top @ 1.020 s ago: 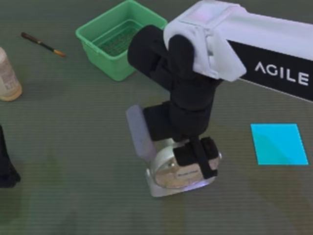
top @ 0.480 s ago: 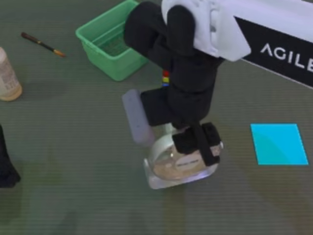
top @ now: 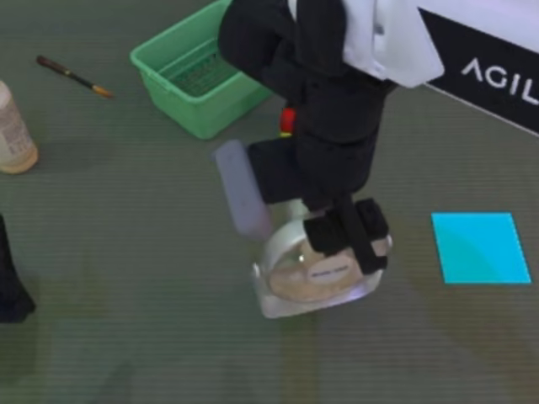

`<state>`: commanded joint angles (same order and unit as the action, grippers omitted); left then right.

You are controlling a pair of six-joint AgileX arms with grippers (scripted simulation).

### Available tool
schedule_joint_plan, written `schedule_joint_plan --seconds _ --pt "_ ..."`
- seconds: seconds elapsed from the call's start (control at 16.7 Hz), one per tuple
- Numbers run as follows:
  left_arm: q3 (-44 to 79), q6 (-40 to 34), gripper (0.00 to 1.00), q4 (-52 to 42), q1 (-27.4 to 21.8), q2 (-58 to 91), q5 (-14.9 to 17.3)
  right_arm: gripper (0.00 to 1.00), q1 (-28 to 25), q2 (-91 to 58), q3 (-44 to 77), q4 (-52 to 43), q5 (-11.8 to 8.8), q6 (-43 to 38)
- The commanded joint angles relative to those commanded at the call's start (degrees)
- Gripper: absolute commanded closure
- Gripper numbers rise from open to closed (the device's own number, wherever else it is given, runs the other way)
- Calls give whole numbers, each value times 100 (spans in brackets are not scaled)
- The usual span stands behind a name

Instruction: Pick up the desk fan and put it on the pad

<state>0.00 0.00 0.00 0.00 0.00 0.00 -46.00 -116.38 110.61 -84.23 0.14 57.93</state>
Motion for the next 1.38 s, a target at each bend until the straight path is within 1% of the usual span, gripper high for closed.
schedule_joint_plan --seconds 0.06,0.18,0.54,0.66,0.72,0.84,1.08,1.38 --pt "0 0 0 0 0 0 0 100 132 51 -70 17 -1 77" --pt "0 0 0 0 0 0 0 100 559 208 -276 73 -2 312" --pt "0 0 0 0 0 0 0 100 2489 844 -1143 285 -4 1341" --pt "0 0 0 0 0 0 0 100 2966 1015 -1381 340 -5 1622" --pt "0 0 0 0 0 0 0 100 3113 1075 -1463 360 -6 1719" --pt "0 0 0 0 0 0 0 100 3221 1123 -1528 376 -7 1795" --pt "0 0 0 0 0 0 0 100 3201 1098 -1530 388 -7 1777" --pt "0 0 0 0 0 0 0 100 3219 1064 -2106 1019 -6 1805"
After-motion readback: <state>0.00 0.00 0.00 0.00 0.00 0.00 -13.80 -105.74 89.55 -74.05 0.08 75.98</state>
